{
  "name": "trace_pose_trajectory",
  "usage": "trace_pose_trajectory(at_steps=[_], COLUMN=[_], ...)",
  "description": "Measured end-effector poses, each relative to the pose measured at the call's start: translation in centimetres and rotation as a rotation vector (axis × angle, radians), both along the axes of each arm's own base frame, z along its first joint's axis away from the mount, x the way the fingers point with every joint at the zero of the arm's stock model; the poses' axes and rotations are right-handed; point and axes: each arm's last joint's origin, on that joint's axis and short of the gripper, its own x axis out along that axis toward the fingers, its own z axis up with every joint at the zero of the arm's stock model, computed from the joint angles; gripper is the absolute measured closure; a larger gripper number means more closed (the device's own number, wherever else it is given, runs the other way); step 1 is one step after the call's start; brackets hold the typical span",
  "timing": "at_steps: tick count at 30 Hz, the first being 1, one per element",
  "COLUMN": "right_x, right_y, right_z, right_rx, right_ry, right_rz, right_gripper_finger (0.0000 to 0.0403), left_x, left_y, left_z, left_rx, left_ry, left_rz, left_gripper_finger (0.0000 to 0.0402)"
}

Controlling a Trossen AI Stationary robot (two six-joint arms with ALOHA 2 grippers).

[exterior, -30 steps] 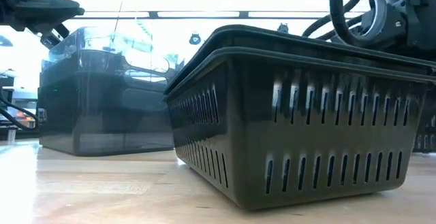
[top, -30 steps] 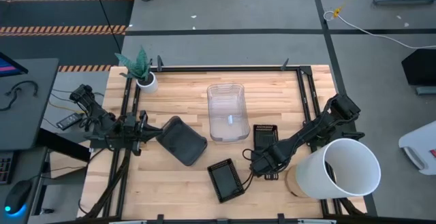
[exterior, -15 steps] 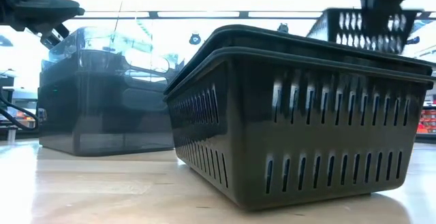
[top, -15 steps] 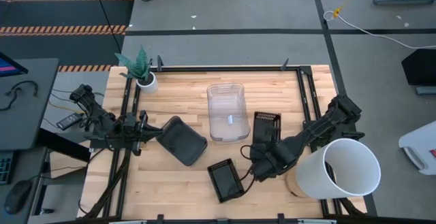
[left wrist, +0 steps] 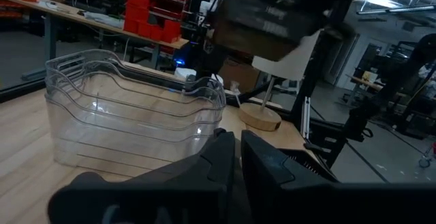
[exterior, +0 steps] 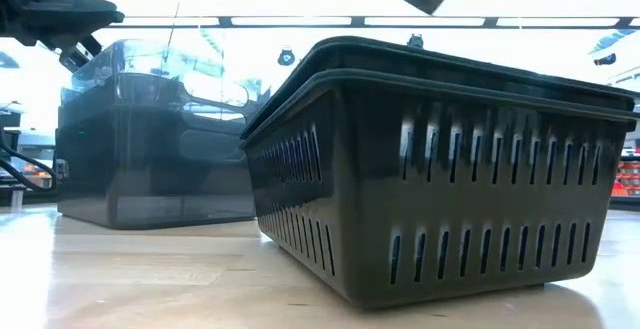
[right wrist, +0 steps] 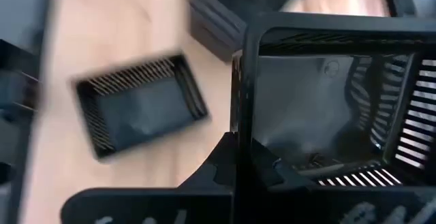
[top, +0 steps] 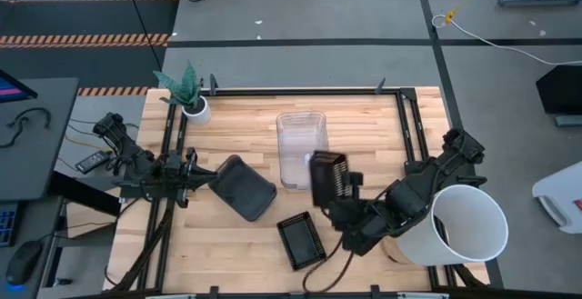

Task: Stack baskets by color
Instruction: Stack the black bin on the left black bins

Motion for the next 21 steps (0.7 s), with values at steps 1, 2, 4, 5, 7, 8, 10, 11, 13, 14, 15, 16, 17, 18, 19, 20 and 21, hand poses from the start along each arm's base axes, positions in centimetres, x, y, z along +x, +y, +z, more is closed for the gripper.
trace_pose_trajectory(at_steps=[1,2,4,5,7,8,10,11,13,14,15,16,17,18,19,20,21], right_x=[0.2,0.5,0.9,1.0,1.4,1.4,1.6,1.7,1.4,1.4,1.5,1.5,1.6,1.8,2.1,2.5,2.8], right_y=[0.4,0.8,1.7,2.0,2.6,3.0,3.5,3.9,4.6,4.9,5.2,5.6,5.9,6.3,6.6,6.9,7.2], right_z=[0.1,0.2,0.1,0.0,-0.2,-0.2,-0.4,-0.3,-0.4,-0.5,-0.5,-0.6,-0.9,-1.2,-1.6,-2.1,-2.8], right_rx=[0.013,0.028,0.06,0.075,0.112,0.129,0.151,0.161,0.165,0.173,0.186,0.197,0.206,0.222,0.228,0.22,0.21], right_ry=[-0.027,-0.048,-0.071,-0.076,-0.09,-0.094,-0.106,-0.121,-0.124,-0.129,-0.14,-0.138,-0.126,-0.121,-0.122,-0.118,-0.103], right_rz=[0.029,0.055,0.106,0.122,0.148,0.164,0.181,0.193,0.214,0.222,0.233,0.247,0.26,0.275,0.29,0.299,0.31], right_gripper_finger=[0.0398,0.0398,0.0398,0.0398,0.0398,0.0398,0.0398,0.0398,0.0398,0.0398,0.0398,0.0398,0.0398,0.0398,0.0398,0.0398,0.0398], left_x=[0.0,0.0,0.0,0.0,0.0,0.0,0.0,0.0,0.0,0.0,0.0,0.0,0.0,0.0,0.0,0.0,0.0], left_y=[0.0,0.0,0.0,0.0,0.0,0.0,0.0,0.0,0.0,0.0,0.0,0.0,0.0,0.0,0.0,0.0,0.0], left_z=[0.0,0.0,0.0,0.0,0.0,0.0,0.0,0.0,0.0,0.0,-0.1,0.0,0.0,0.0,0.0,0.0,0.0], left_rx=[0.0,0.0,0.0,0.0,0.0,0.0,0.0,0.0,0.001,0.003,0.005,0.001,-0.002,0.0,0.001,-0.001,-0.001], left_ry=[0.0,0.0,0.0,0.0,0.0,0.0,0.0,0.0,0.001,0.003,0.004,0.002,-0.001,0.0,0.001,0.0,0.0], left_rz=[0.0,0.0,0.0,0.0,0.0,0.0,0.0,0.0,0.0,0.0,0.0,0.0,0.0,0.0,0.0,-0.001,0.0], left_gripper_finger=[0.037,0.0371,0.0374,0.0374,0.0372,0.037,0.0367,0.0366,0.0363,0.0363,0.0363,0.0364,0.0365,0.0366,0.0368,0.0369,0.037])
